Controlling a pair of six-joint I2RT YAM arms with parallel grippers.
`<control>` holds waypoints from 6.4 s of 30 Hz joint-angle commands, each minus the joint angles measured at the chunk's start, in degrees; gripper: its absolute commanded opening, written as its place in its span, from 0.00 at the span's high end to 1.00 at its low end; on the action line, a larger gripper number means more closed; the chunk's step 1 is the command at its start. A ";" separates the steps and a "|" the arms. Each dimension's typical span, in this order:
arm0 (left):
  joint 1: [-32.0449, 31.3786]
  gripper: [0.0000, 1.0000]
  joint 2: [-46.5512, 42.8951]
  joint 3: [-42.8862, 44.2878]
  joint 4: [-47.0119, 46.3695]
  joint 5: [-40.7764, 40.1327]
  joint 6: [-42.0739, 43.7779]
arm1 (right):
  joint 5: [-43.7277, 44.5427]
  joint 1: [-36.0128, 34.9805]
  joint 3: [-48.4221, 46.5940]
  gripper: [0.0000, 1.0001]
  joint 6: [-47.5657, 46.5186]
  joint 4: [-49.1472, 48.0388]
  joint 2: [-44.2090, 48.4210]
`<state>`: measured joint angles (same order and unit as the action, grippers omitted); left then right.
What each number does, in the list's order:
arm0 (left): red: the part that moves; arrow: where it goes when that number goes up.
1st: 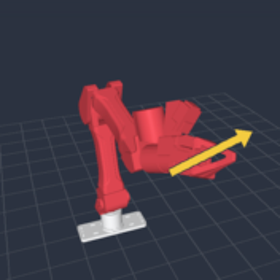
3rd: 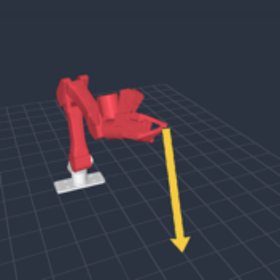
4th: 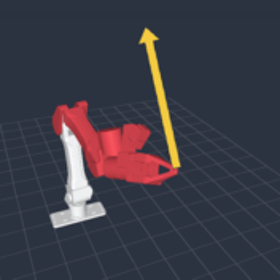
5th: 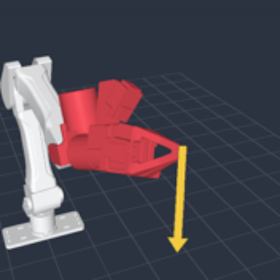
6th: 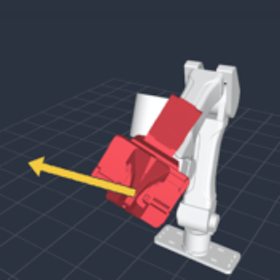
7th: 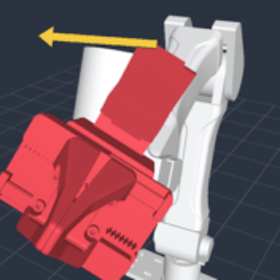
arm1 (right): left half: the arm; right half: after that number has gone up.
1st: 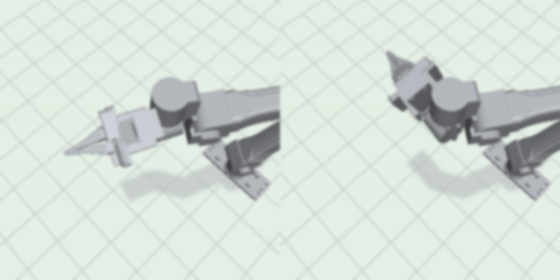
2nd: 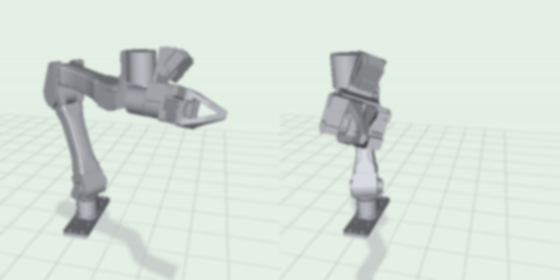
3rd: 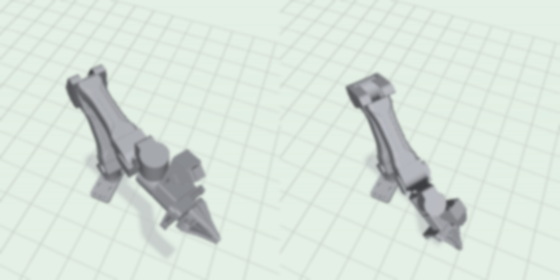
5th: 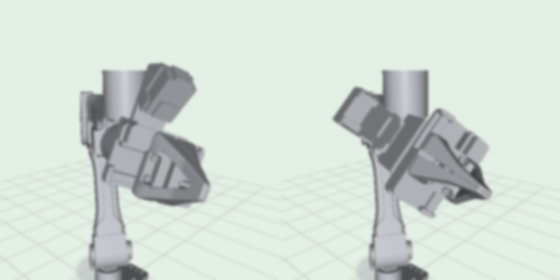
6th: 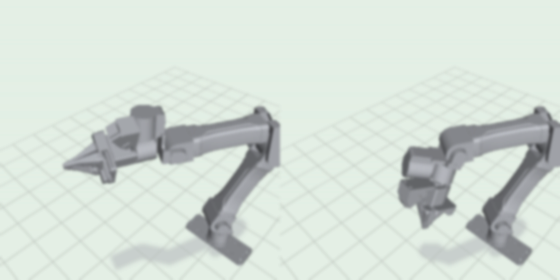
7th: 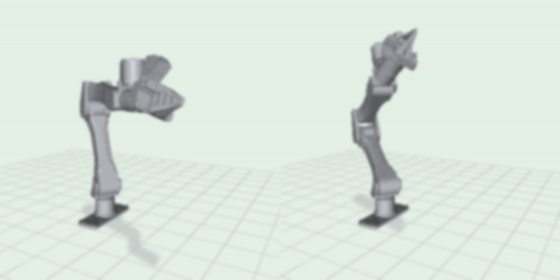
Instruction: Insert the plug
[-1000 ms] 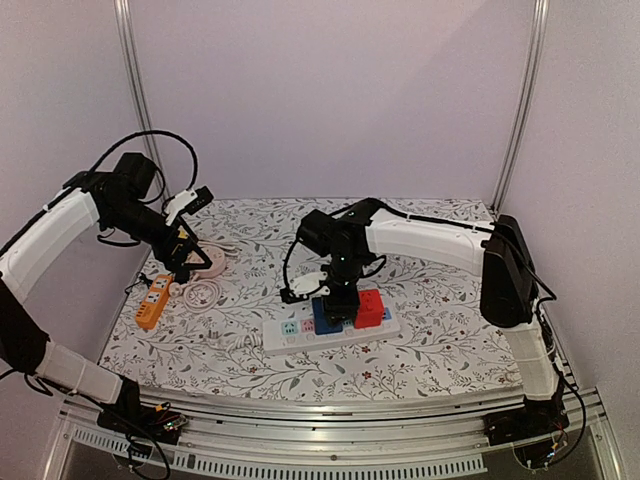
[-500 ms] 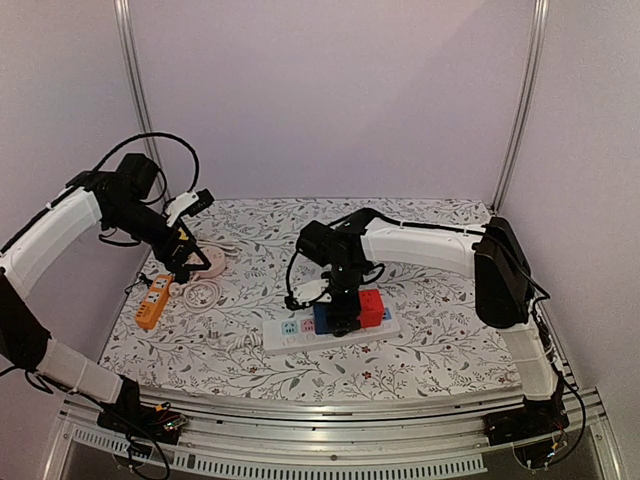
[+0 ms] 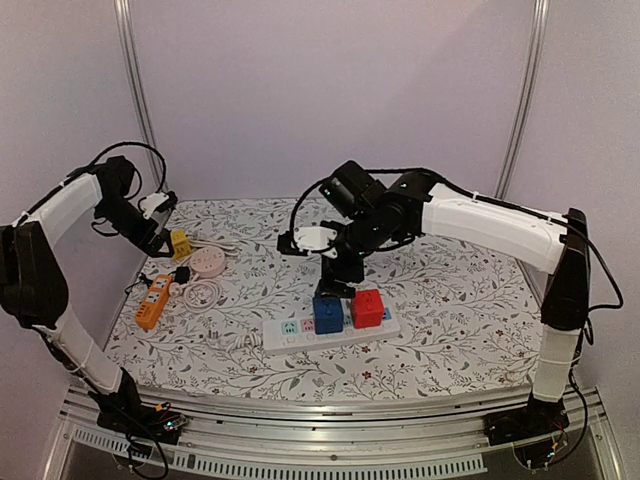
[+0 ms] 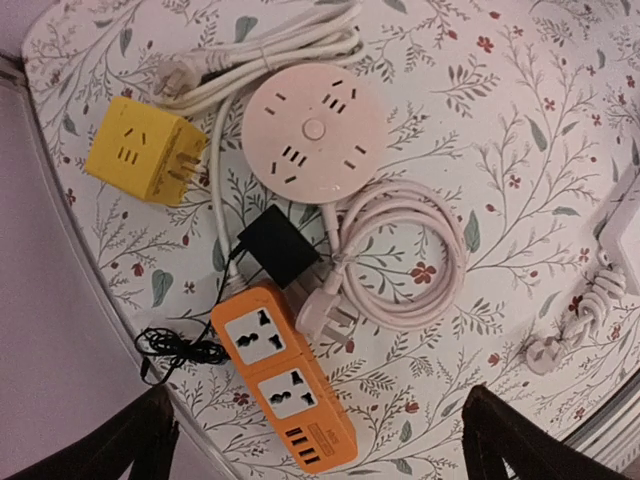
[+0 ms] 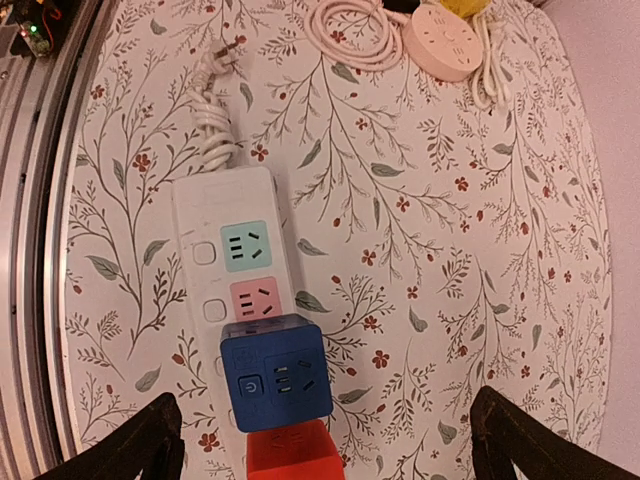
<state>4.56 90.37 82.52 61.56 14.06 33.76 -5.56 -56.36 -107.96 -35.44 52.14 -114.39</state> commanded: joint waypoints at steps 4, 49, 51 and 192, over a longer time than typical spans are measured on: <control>4.94 0.01 17.46 14.40 -1.81 -3.79 -16.73 | -3.60 0.46 12.62 0.01 5.89 -15.20 13.49; 2.53 1.00 32.34 20.14 -14.53 -6.93 -41.07 | 1.07 0.73 16.28 0.01 12.09 -14.60 13.44; 2.45 1.00 27.25 16.75 -15.91 -5.43 -38.06 | 1.31 0.82 16.46 0.01 11.85 -14.57 14.52; -48.65 0.08 11.25 -5.86 -13.42 -0.16 17.12 | 6.46 8.69 26.83 1.00 4.52 -7.39 32.29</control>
<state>-46.74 110.06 77.38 43.20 10.04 51.16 8.14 -48.47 -73.21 -26.55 37.93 -76.90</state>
